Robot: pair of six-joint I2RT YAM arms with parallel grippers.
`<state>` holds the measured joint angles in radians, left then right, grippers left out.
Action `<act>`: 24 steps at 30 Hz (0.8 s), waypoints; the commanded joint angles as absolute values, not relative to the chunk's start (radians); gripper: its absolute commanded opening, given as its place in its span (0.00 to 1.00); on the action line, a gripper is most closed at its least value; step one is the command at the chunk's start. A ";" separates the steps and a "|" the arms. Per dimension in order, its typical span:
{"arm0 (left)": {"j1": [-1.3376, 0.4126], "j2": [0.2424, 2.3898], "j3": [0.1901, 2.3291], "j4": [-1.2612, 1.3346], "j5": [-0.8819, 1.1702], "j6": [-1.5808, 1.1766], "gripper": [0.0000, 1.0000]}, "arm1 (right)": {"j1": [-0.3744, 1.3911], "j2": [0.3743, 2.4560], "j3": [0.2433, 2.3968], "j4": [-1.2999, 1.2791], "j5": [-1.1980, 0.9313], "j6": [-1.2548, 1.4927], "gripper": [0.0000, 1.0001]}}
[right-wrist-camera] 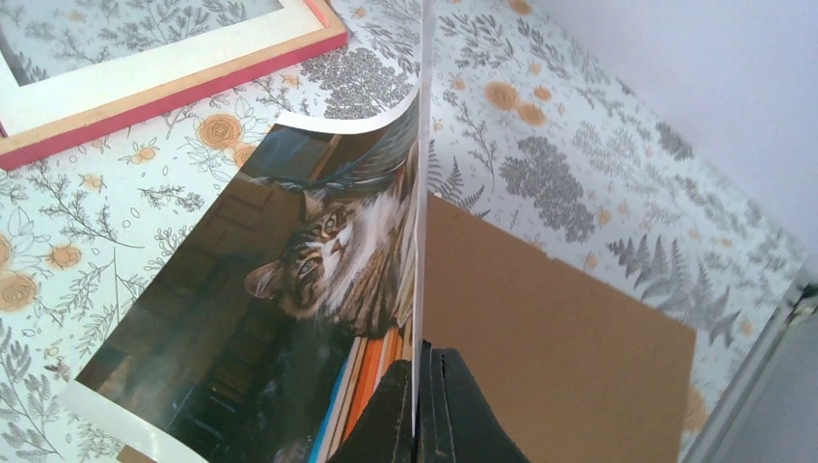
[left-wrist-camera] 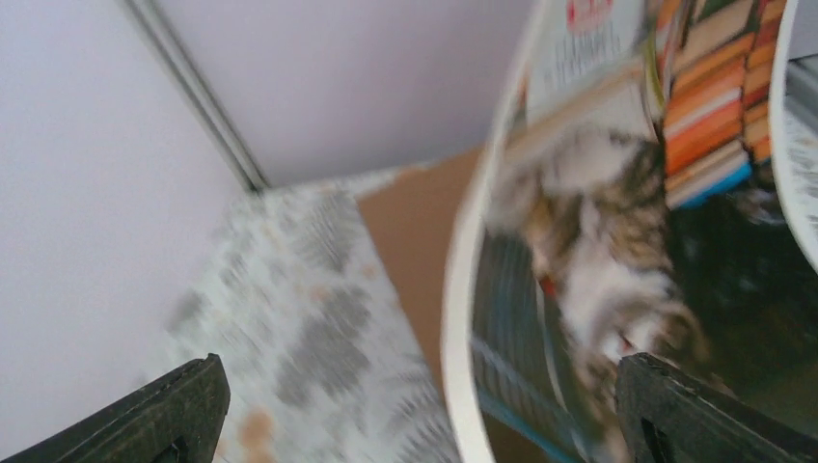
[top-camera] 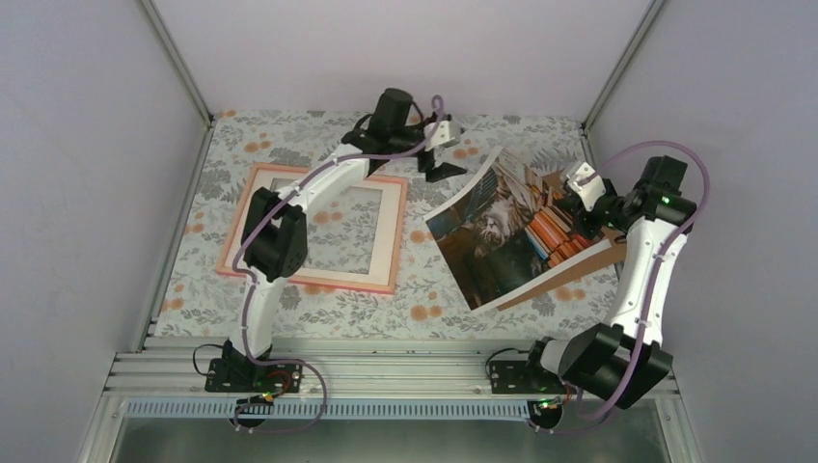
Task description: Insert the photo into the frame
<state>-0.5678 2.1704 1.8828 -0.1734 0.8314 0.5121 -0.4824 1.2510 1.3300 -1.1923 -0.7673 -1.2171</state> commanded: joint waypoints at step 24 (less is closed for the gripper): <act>-0.785 2.052 2.465 -0.655 0.170 1.224 1.00 | -0.077 1.181 1.613 -0.951 -0.506 -1.053 0.03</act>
